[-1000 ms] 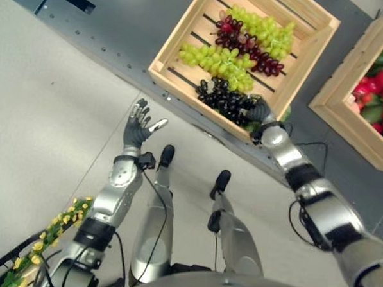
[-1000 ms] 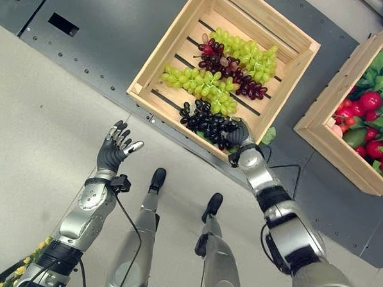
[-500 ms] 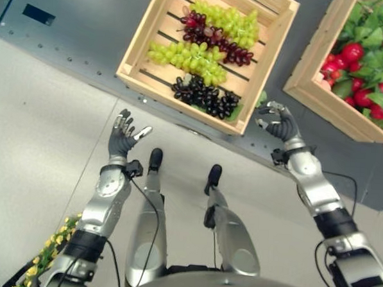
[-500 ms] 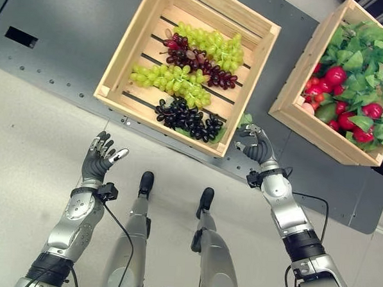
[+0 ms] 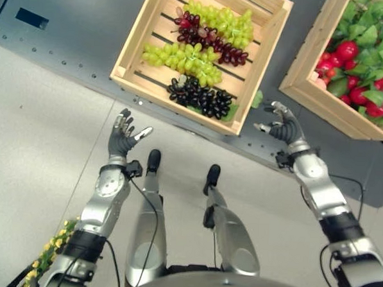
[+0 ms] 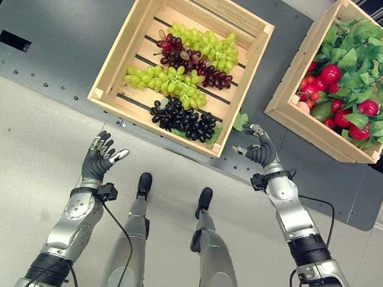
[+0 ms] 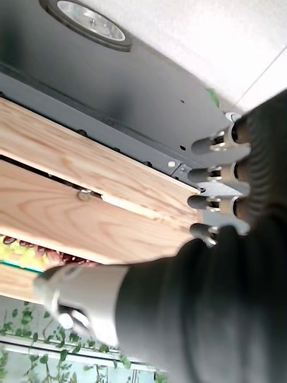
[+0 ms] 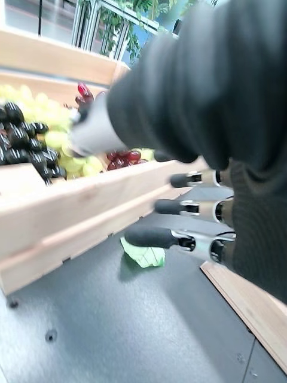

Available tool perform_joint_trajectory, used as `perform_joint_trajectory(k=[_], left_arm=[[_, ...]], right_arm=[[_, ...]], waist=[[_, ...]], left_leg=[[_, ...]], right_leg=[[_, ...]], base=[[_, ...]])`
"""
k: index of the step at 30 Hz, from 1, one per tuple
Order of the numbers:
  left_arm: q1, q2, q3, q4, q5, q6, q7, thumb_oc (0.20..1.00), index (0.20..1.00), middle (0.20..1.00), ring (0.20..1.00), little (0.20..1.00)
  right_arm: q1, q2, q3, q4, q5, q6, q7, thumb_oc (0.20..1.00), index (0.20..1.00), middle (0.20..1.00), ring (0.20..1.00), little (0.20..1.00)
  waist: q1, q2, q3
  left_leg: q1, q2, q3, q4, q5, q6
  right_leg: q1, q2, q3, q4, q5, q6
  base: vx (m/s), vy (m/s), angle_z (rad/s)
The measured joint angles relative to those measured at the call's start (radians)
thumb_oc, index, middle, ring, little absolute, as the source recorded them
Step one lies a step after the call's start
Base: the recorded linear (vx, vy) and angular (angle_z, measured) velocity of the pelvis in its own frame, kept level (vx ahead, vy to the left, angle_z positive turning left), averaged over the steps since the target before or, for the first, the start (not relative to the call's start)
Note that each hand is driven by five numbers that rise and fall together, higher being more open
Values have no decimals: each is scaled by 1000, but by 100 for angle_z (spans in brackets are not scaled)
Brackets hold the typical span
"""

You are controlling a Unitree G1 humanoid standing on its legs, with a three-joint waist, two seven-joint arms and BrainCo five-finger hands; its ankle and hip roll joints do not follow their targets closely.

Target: Pick up the fruits from the basket on one side to the basket on the other side

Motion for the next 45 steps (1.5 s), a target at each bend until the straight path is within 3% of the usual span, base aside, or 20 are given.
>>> perform_joint_trajectory(k=[7, 13, 22, 26, 29, 40, 45], left_arm=[[2, -1, -2, -1, -1, 0, 2, 1000, 1000, 1000, 1000, 1000], [-2, 0, -1, -1, -3, -3, 2, 1000, 1000, 1000, 1000, 1000], [-5, -2, -19, 2, -9, -9, 10, 1000, 1000, 1000, 1000, 1000], [-32, -10, -39, 2, -9, -14, 9, 1000, 1000, 1000, 1000, 1000], [-39, -8, -57, 3, -10, -14, 9, 1000, 1000, 1000, 1000, 1000], [-104, -16, -69, 7, -9, -16, 9, 1000, 1000, 1000, 1000, 1000], [-107, -22, -60, 7, -9, -16, 21, 1000, 1000, 1000, 1000, 1000]], right_arm=[[-192, 28, 129, 189, -70, 40, -38, 1000, 1000, 1000, 1000, 1000], [-300, -4, 237, 311, -117, 35, -17, 1000, 1000, 1000, 1000, 1000], [-495, 38, 361, 613, -233, 25, 0, 1000, 1000, 1000, 1000, 1000], [-584, 114, 382, 784, -252, 65, -38, 1000, 1000, 1000, 1000, 1000], [-597, 105, 382, 839, -271, 81, -54, 1000, 1000, 1000, 1000, 1000], [-620, 69, 376, 898, -269, 97, -65, 1000, 1000, 1000, 1000, 1000], [-451, 19, 284, 604, -186, 135, -90, 1000, 1000, 1000, 1000, 1000]], waist=[[20, 2, 3], [26, 2, 3], [34, 3, 2], [74, 12, 1], [98, 10, 0], [115, 12, -3], [114, 13, -2]], left_leg=[[-6, 2, 0, -2, 1, 0], [-4, 11, -5, 2, -2, -7], [-30, 30, -69, 3, 7, -24], [-60, 27, -100, 7, 15, -32], [-63, 21, -116, 6, 19, -34], [-96, 0, -160, 21, 19, -34], [-104, -2, -160, 21, 23, -36]], right_leg=[[-7, 2, -1, 0, 4, -5], [-3, 10, -3, 0, 2, -4], [-16, 31, -43, -5, -6, -17], [-41, 33, -58, 0, 2, -19], [-29, 33, -67, -1, 2, -30], [-31, 21, -110, 0, -2, -35], [-37, 21, -110, 0, -1, -30]], base=[[0, 0, 0], [9, -14, -2], [5, -9, 2], [5, -6, 8], [16, -13, 24], [19, 3, 11], [8, 3, 0]])
